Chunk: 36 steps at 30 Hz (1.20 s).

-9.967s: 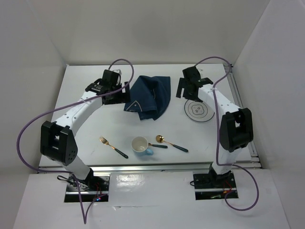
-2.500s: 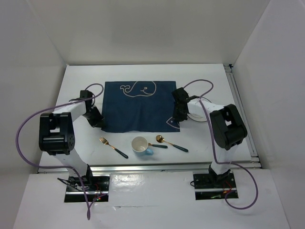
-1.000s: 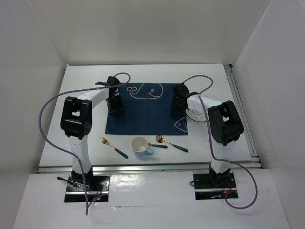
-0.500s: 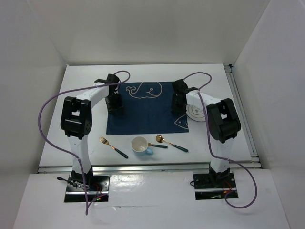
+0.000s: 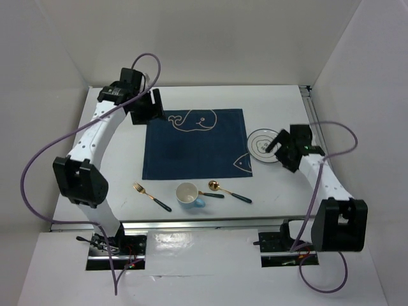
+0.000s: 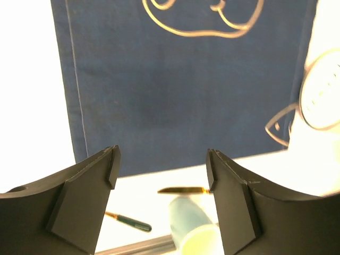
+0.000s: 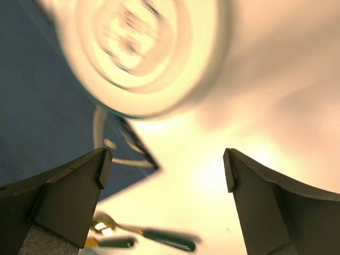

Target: Set the dinner table for one person

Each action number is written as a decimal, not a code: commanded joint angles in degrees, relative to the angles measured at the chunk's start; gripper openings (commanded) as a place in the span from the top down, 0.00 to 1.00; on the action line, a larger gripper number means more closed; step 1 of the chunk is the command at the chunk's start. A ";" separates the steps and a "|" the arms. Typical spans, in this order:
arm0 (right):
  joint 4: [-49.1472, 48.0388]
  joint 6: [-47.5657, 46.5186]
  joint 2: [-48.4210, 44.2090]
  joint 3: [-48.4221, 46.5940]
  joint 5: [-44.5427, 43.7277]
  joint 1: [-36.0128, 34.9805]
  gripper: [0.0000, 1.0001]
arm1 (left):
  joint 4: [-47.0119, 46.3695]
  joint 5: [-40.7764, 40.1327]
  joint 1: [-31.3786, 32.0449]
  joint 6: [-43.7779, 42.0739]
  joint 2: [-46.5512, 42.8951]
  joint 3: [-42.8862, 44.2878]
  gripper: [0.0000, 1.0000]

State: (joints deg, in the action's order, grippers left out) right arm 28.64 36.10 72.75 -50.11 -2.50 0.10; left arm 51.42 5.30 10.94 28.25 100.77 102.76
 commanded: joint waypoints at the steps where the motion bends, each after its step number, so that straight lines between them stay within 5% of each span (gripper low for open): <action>1: -5.95 6.52 -7.86 11.66 10.31 7.16 0.00 | 2.02 3.66 0.40 -2.50 -5.65 -4.40 0.17; 7: -14.92 8.28 -6.49 17.85 20.06 16.77 0.01 | -0.70 3.66 0.40 -3.11 -10.95 -14.24 0.17; 20: -33.21 13.12 14.68 15.74 23.51 16.78 0.23 | -1.76 3.75 0.93 -3.11 -11.65 -17.24 0.17; 26: -36.82 15.76 18.04 15.21 20.80 16.78 0.54 | -1.76 4.27 0.93 -3.11 -11.65 -17.24 0.17; 28: -36.82 17.94 16.29 15.21 18.34 16.78 0.73 | -1.76 4.28 0.93 -3.11 -11.65 -17.24 0.17; 32: -35.43 18.48 8.57 16.62 13.67 16.78 0.97 | -0.62 3.41 0.93 -3.11 -12.35 -16.19 0.17; 36: -31.82 15.59 4.95 12.50 13.66 16.78 1.00 | -0.62 2.08 0.93 -3.11 -13.76 -15.58 0.17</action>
State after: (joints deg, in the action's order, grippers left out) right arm -5.30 53.60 80.97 -34.15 13.89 16.67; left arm 50.85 8.29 11.57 26.70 90.19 85.10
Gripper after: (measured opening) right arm 0.062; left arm 0.829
